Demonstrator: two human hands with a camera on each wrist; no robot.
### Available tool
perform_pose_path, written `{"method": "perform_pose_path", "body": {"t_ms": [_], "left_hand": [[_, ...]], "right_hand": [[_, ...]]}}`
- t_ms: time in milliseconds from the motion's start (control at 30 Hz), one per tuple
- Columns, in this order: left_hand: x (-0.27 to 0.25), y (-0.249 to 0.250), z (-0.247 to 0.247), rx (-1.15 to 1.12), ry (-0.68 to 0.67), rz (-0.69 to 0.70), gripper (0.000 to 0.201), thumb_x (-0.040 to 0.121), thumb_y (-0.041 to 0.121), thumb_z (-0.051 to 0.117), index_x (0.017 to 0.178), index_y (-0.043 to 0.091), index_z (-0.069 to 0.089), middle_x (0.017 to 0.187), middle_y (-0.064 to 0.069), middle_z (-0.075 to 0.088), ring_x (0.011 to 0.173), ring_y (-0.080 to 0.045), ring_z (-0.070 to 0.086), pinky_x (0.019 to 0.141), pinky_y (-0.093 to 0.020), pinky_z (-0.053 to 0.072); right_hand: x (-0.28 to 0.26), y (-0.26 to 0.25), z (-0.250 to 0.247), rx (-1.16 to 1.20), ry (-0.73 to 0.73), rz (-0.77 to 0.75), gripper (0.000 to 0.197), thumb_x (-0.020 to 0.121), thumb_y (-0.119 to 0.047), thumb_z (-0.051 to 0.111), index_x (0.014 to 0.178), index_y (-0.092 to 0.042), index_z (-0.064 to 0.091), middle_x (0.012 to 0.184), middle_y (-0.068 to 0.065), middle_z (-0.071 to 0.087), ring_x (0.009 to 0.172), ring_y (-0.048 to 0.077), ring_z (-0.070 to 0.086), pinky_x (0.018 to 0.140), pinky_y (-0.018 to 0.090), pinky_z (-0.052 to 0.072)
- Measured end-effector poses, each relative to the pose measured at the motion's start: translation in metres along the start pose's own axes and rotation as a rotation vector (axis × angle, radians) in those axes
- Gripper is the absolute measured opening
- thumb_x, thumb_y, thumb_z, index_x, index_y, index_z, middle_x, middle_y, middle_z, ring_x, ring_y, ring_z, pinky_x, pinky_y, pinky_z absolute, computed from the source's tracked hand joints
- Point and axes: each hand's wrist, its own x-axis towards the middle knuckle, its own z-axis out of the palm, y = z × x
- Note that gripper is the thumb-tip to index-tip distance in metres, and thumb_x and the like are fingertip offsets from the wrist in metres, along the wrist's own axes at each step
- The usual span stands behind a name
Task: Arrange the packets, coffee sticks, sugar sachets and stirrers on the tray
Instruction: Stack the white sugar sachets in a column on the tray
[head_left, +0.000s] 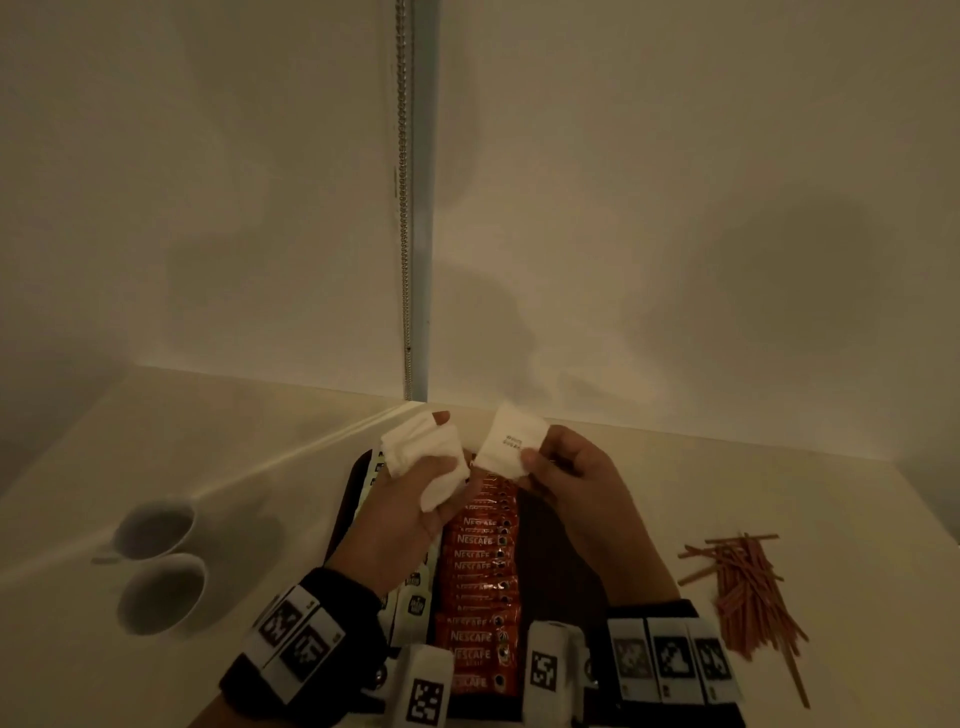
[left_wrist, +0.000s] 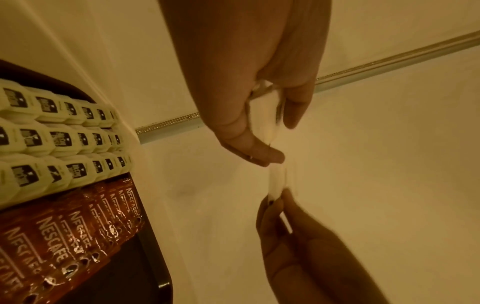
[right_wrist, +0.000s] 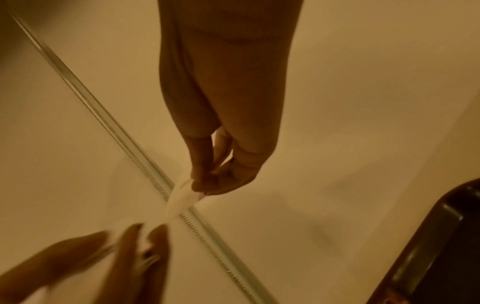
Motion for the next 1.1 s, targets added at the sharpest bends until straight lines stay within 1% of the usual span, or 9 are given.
{"method": "perform_pose_path", "body": {"t_ms": [100,200,333,433,567,667,800,900,1100], "left_hand": [[0.009,0.009,-0.006,-0.118,0.046,-0.04,0.033,0.085,0.002,0.048,0.114,0.01,0.061,0.106,-0.021,0.062,0.101,-0.037,0.061,0.075,-0.041,0.059],[0.017,0.016,-0.015,-0.066,0.106,-0.028,0.029,0.092,0.005,0.043,0.116,0.011,0.059,0.107,-0.022,0.063,0.101,-0.039,0.062,0.073,-0.044,0.059],[0.027,0.019,-0.029,0.086,0.237,-0.007,0.022,0.093,0.007,0.048,0.107,0.018,0.06,0.11,-0.011,0.063,0.099,-0.028,0.062,0.049,-0.029,0.057],[0.031,0.017,-0.037,0.12,0.295,-0.001,0.02,0.091,0.006,0.052,0.103,0.019,0.061,0.105,-0.007,0.062,0.087,-0.02,0.061,0.043,-0.021,0.051],[0.032,0.014,-0.043,0.159,0.317,0.004,0.025,0.085,0.006,0.059,0.104,0.022,0.064,0.104,-0.004,0.065,0.088,-0.019,0.062,0.045,-0.019,0.052],[0.031,0.015,-0.041,0.211,0.319,0.018,0.037,0.056,0.017,0.083,0.09,0.026,0.075,0.092,-0.001,0.072,0.079,-0.018,0.069,0.044,-0.02,0.052],[0.034,0.011,-0.04,0.233,0.379,0.038,0.024,0.088,0.002,0.057,0.094,0.023,0.065,0.089,0.001,0.065,0.075,-0.015,0.059,0.04,-0.017,0.047],[0.036,0.007,-0.044,0.247,0.373,0.04,0.024,0.088,0.002,0.058,0.097,0.023,0.066,0.09,0.002,0.065,0.076,-0.013,0.058,0.038,-0.016,0.044],[0.038,0.01,-0.043,0.327,0.32,0.052,0.029,0.084,0.001,0.064,0.103,0.023,0.069,0.087,0.006,0.073,0.069,-0.006,0.067,0.039,-0.016,0.042]], "right_hand": [[0.038,0.02,-0.029,-0.037,0.152,0.026,0.016,0.09,-0.001,0.053,0.1,-0.011,0.06,0.107,0.007,0.063,0.098,0.017,0.062,0.074,0.023,0.054],[0.082,0.067,-0.065,-0.302,0.302,0.093,0.021,0.09,-0.004,0.055,0.108,-0.014,0.059,0.108,0.013,0.065,0.087,0.022,0.062,0.071,0.028,0.053],[0.112,0.125,-0.085,-0.514,0.298,0.254,0.027,0.089,-0.01,0.061,0.114,-0.013,0.054,0.107,0.014,0.066,0.085,0.026,0.065,0.063,0.028,0.053],[0.121,0.149,-0.085,-0.506,0.293,0.307,0.026,0.087,-0.008,0.061,0.111,-0.013,0.052,0.109,0.014,0.064,0.09,0.026,0.063,0.076,0.036,0.055],[0.13,0.16,-0.078,-0.487,0.34,0.34,0.03,0.085,-0.008,0.065,0.113,-0.009,0.053,0.109,0.011,0.062,0.098,0.024,0.061,0.084,0.033,0.052],[0.134,0.163,-0.074,-0.516,0.351,0.334,0.033,0.084,-0.009,0.067,0.113,-0.007,0.053,0.108,0.011,0.062,0.099,0.025,0.061,0.083,0.03,0.051],[0.134,0.166,-0.072,-0.554,0.374,0.32,0.032,0.083,-0.012,0.069,0.11,-0.006,0.054,0.106,0.012,0.064,0.091,0.019,0.059,0.077,0.025,0.047],[0.135,0.168,-0.067,-0.585,0.396,0.302,0.029,0.083,-0.009,0.068,0.108,-0.003,0.055,0.102,0.013,0.064,0.088,0.016,0.056,0.073,0.023,0.042],[0.13,0.153,-0.06,-0.603,0.425,0.276,0.033,0.084,-0.013,0.068,0.111,-0.002,0.052,0.102,0.014,0.061,0.097,0.025,0.059,0.073,0.025,0.042]]}}
